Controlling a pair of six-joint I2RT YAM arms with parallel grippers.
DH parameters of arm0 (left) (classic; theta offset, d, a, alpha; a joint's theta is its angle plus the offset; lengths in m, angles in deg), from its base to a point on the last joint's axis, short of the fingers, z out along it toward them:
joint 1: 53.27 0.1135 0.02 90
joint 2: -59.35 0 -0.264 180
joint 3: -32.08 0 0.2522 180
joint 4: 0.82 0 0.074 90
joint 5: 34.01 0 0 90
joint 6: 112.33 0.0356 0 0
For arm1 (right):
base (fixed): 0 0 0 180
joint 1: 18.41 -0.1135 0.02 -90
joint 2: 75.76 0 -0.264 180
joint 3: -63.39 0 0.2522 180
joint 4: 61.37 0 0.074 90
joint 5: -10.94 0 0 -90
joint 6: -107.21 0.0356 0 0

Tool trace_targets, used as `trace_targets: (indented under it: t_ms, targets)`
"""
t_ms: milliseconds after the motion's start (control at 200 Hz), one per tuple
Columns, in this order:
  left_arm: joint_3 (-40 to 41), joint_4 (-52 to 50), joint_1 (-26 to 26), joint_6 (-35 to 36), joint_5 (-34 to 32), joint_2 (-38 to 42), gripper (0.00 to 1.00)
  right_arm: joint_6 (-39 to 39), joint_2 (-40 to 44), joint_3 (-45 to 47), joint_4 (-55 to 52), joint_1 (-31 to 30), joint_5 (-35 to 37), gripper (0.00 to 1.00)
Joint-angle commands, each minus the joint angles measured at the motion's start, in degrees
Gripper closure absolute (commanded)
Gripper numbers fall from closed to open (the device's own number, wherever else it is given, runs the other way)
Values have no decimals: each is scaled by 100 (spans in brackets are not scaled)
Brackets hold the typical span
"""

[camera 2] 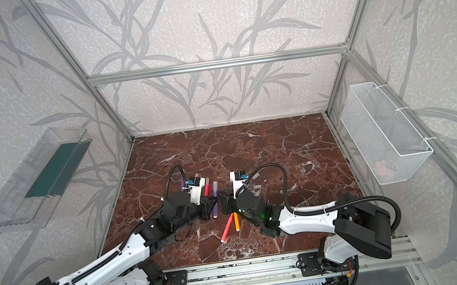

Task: Insert pens into pen caps
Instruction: Put on the pen cap to the pen.

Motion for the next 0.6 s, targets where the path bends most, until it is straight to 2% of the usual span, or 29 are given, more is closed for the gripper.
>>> trace_targets:
  t_ms: [0,125,305,490,595]
  targets:
    - [-367,564,64,28,-763,61,100,-320,48,170,-378,-185,12,100]
    - [-370,599,71,19,-719,15,100,-484,59,435,234,-181,-39,100]
    - [-405,565,73,71,-636,-139,100,-548,473,438,-218,-167,571,100]
    - [-486,348,90,115,-705,-439,100,-558,1075,380,-1294,-22,1162,60]
    - [-668,22,108,159,-798,-856,100,-499,1302,413,-1758,235,1257,46]
